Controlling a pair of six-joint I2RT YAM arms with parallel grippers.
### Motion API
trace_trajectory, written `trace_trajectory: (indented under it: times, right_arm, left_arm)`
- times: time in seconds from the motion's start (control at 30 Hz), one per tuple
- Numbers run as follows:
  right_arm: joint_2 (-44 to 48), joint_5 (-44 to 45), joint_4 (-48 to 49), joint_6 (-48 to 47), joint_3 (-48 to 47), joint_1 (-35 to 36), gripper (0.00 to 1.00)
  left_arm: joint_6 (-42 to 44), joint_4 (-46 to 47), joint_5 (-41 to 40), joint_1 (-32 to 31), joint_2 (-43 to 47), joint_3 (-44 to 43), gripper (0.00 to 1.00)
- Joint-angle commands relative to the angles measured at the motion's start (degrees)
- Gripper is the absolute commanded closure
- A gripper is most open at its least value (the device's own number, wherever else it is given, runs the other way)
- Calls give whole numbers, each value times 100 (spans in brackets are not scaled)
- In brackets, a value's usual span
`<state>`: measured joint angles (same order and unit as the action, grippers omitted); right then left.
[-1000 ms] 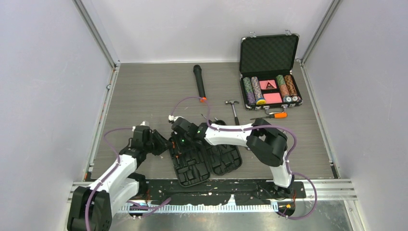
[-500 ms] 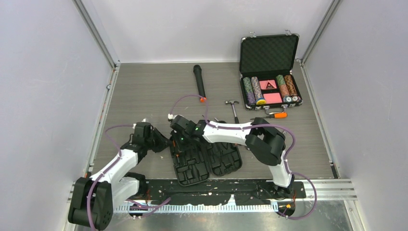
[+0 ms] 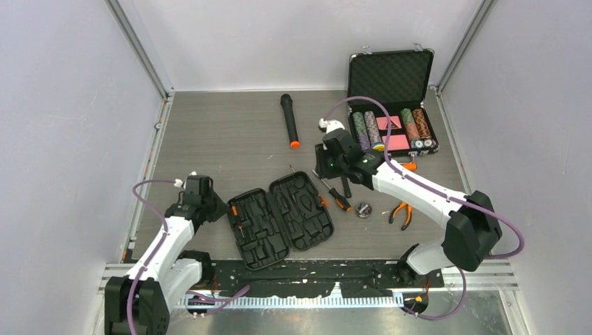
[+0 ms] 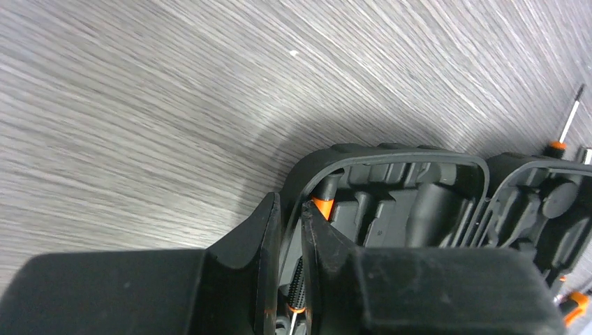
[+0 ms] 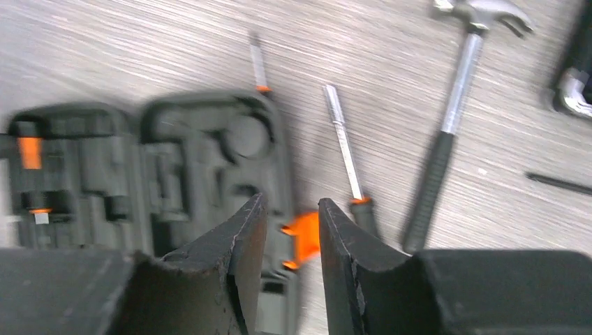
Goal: Pack the tool kit
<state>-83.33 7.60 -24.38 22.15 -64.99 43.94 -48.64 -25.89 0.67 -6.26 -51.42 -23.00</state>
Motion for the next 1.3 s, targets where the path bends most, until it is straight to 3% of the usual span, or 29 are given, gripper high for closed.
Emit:
trace_trajectory:
  times: [0.0, 0.33, 0.53, 0.87, 1.13, 1.27]
  right_arm:
    - [-10, 175, -208, -628, 525, -288, 61]
    - [-1408, -114, 157, -1344, -287, -377, 61]
    - [-1767, -1167, 632, -1458, -529, -299, 61]
    - [-1531, -2719, 988, -1084, -78, 521, 61]
    - [-1315, -3202, 893, -649, 484, 992, 63]
    - [-878, -2991, 858, -515, 920, 1059, 63]
  left_arm:
    - [419, -636, -792, 305, -205, -283, 83]
    - [548, -844, -1268, 407, -507, -655, 79]
    - [414, -916, -1597, 428, -364, -548, 77]
    - [330, -782, -1727, 426, -661, -783, 68]
    - [666, -407, -1018, 426, -1149, -1052, 67]
    - [902, -182, -470, 296, -1325, -1166, 66]
